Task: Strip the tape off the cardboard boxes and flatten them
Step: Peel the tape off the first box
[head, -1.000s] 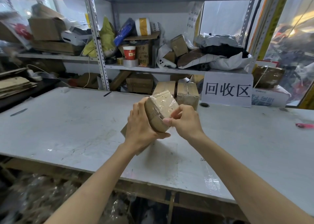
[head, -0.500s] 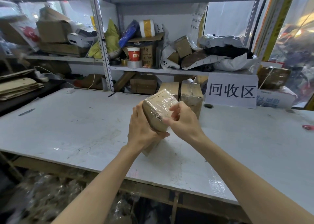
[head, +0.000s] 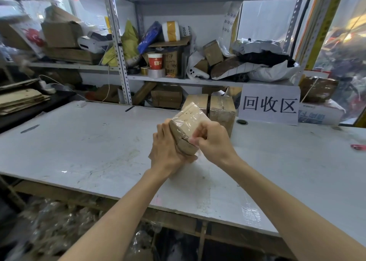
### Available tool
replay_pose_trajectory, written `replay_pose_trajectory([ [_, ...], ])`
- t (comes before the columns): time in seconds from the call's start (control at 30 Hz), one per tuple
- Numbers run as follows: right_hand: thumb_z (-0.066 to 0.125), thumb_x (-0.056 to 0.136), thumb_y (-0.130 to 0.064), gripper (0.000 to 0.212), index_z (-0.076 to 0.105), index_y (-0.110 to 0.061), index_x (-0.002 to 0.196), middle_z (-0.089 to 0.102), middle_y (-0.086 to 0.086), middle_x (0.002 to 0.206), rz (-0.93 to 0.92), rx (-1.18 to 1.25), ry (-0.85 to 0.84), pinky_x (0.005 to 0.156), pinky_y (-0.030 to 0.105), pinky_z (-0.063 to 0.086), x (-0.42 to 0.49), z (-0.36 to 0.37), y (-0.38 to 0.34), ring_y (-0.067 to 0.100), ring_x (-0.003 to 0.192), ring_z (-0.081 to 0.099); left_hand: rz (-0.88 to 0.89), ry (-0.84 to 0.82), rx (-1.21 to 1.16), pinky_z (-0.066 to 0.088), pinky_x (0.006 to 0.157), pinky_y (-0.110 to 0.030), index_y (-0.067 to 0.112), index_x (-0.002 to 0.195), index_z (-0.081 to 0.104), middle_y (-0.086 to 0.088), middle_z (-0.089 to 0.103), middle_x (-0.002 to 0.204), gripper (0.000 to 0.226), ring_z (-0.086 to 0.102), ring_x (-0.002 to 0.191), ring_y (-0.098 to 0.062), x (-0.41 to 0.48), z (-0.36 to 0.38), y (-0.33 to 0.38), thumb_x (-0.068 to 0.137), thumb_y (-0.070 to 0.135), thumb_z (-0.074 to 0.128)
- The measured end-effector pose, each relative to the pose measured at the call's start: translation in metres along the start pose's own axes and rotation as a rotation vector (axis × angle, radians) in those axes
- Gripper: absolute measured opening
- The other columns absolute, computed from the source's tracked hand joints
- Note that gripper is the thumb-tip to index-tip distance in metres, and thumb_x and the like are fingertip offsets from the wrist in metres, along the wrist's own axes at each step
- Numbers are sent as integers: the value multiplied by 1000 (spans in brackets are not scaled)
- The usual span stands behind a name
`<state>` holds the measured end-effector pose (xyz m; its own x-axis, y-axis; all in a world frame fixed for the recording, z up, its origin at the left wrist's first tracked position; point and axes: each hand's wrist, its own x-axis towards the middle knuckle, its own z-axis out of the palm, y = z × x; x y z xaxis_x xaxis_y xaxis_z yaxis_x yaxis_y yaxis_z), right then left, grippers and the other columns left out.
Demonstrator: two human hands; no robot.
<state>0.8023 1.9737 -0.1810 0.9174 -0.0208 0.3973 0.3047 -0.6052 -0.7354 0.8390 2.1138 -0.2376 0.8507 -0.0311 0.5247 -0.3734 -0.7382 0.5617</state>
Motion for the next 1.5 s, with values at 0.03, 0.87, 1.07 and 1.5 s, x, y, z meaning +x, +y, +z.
replay_pose_trajectory([
  [0.03, 81, 72, -21, 28, 57, -15, 86, 61, -1, 79, 26, 5, 22, 64, 29, 48, 2, -2, 1, 12, 70, 57, 9, -6, 11, 46, 72, -37, 18, 128, 27, 2, 35, 119, 117, 39, 100, -18, 0, 1, 2, 39, 60, 90],
  [0.87, 78, 72, -47, 42, 72, -14, 99, 69, -1, 94, -33, -153, 2, 77, 31, 52, 28, -8, -5, 15, 89, 62, 211, -254, -167, 35, 111, -42, 34, 125, 48, 5, 31, 154, 89, 30, 141, -18, 45, -21, -1, 49, 48, 91],
  [1.07, 86, 62, -20, 20, 67, -22, 57, 63, -8, 64, 56, -45, 48, 56, 19, 49, 37, -4, -20, 5, 64, 59, 185, -215, -79, 43, 98, -44, 39, 126, 45, 11, 28, 152, 94, 28, 140, -18, 39, -27, 0, 44, 59, 88],
  [1.5, 82, 64, 3, 16, 71, -8, 67, 60, -5, 70, -260, 53, 286, 62, 9, 39, 15, 7, -7, 1, 71, 52, 150, -119, -104, 42, 69, -28, 50, 116, 37, 24, 25, 137, 90, 36, 112, -13, 33, -19, 8, 36, 72, 73],
])
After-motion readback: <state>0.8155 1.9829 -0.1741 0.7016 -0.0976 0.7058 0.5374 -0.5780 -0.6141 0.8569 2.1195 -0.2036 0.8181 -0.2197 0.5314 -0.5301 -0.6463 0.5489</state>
